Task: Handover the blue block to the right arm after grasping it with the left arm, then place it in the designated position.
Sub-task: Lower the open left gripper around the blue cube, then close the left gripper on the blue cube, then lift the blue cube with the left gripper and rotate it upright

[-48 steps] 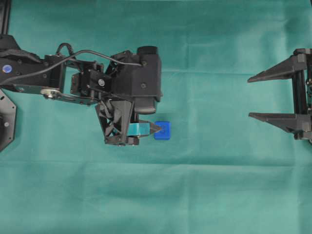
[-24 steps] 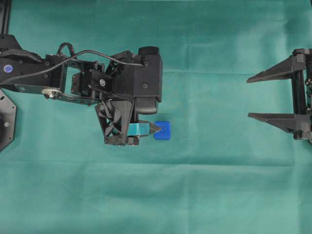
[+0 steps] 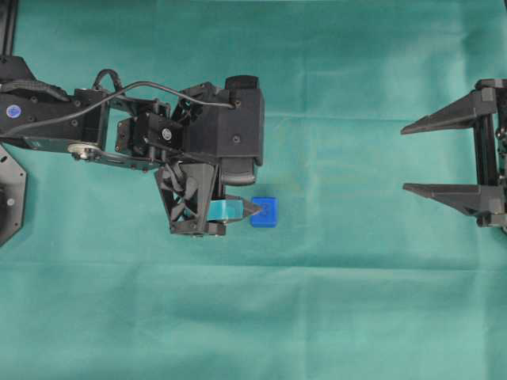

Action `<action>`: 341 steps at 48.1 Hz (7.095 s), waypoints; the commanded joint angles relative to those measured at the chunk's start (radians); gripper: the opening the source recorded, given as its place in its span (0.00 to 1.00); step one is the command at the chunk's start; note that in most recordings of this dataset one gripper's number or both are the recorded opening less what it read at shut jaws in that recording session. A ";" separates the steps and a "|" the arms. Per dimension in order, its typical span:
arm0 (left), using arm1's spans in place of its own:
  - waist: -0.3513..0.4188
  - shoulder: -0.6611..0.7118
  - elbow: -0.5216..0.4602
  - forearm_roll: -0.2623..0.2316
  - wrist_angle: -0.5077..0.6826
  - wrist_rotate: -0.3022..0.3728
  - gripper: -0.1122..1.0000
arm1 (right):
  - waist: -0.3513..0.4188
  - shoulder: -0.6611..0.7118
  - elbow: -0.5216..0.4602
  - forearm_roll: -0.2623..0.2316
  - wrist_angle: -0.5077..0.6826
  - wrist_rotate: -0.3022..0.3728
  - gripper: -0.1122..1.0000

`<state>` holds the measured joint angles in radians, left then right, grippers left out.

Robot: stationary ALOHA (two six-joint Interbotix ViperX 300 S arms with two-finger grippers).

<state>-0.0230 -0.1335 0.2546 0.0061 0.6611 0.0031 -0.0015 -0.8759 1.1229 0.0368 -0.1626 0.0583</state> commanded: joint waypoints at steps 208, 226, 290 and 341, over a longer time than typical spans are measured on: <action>0.008 -0.080 0.025 0.000 -0.077 -0.005 0.52 | -0.003 0.051 -0.025 -0.003 0.006 -0.005 0.94; 0.008 -0.094 -0.044 0.002 0.026 -0.005 0.52 | -0.002 0.051 -0.025 -0.002 0.011 -0.003 0.94; 0.008 -0.097 -0.038 0.002 0.026 -0.006 0.52 | -0.002 0.052 -0.025 -0.002 0.011 -0.003 0.94; 0.008 -0.106 -0.014 0.002 -0.012 -0.008 0.52 | -0.002 0.052 -0.026 -0.002 0.011 -0.003 0.94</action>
<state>-0.0138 -0.2102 0.2454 0.0061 0.6719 -0.0031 -0.0031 -0.8268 1.1229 0.0353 -0.1488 0.0537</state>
